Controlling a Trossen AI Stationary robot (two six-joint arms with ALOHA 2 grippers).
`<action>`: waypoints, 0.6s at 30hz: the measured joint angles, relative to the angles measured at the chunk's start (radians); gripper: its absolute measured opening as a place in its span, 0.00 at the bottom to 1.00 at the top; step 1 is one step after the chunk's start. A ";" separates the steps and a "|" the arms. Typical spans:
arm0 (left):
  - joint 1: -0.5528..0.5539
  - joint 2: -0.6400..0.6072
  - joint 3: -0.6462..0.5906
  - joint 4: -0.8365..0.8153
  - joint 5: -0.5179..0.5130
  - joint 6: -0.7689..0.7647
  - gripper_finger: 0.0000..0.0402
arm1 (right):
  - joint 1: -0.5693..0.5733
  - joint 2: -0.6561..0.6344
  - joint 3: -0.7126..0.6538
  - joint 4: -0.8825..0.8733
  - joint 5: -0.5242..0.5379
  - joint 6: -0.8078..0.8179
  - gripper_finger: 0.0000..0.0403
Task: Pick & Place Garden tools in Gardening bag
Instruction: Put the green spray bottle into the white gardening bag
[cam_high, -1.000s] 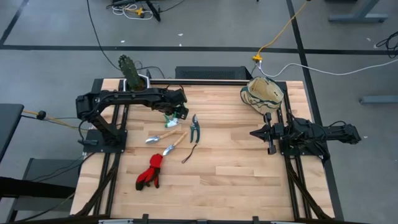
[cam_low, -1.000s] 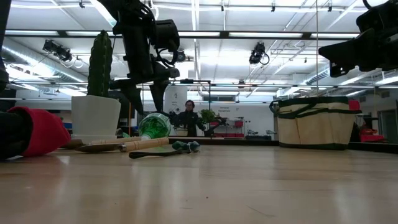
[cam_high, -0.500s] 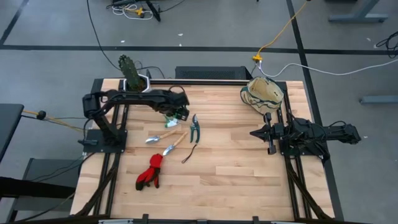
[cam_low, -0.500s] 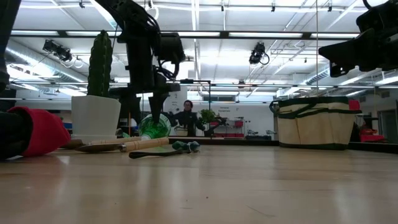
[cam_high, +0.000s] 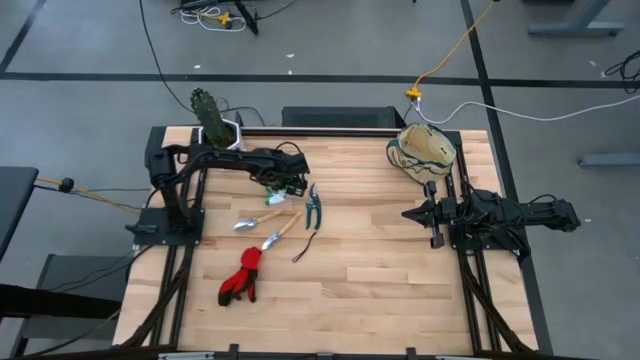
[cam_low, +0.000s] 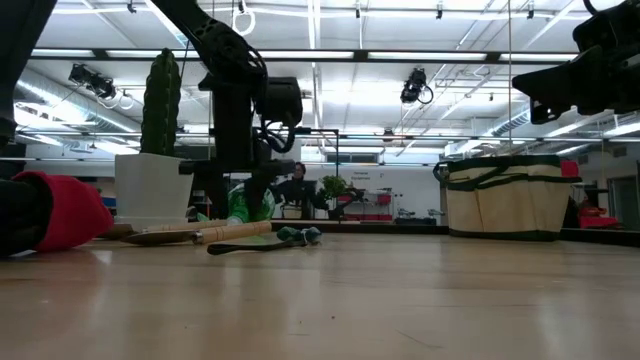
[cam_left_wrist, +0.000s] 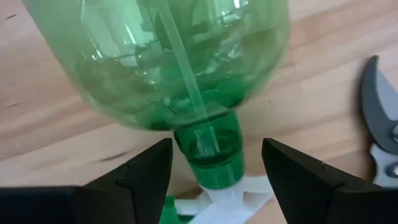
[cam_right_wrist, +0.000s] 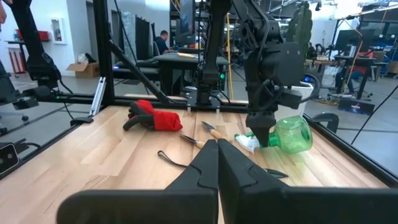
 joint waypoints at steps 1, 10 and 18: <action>0.000 0.006 0.000 0.004 -0.001 0.000 0.63 | 0.000 0.000 0.000 0.000 0.000 0.000 0.00; 0.000 0.043 0.000 0.009 -0.001 0.000 0.63 | 0.000 0.000 0.000 0.000 0.000 0.000 0.00; 0.000 0.043 0.000 0.013 -0.005 0.002 0.58 | 0.000 0.000 0.000 0.000 0.000 0.000 0.00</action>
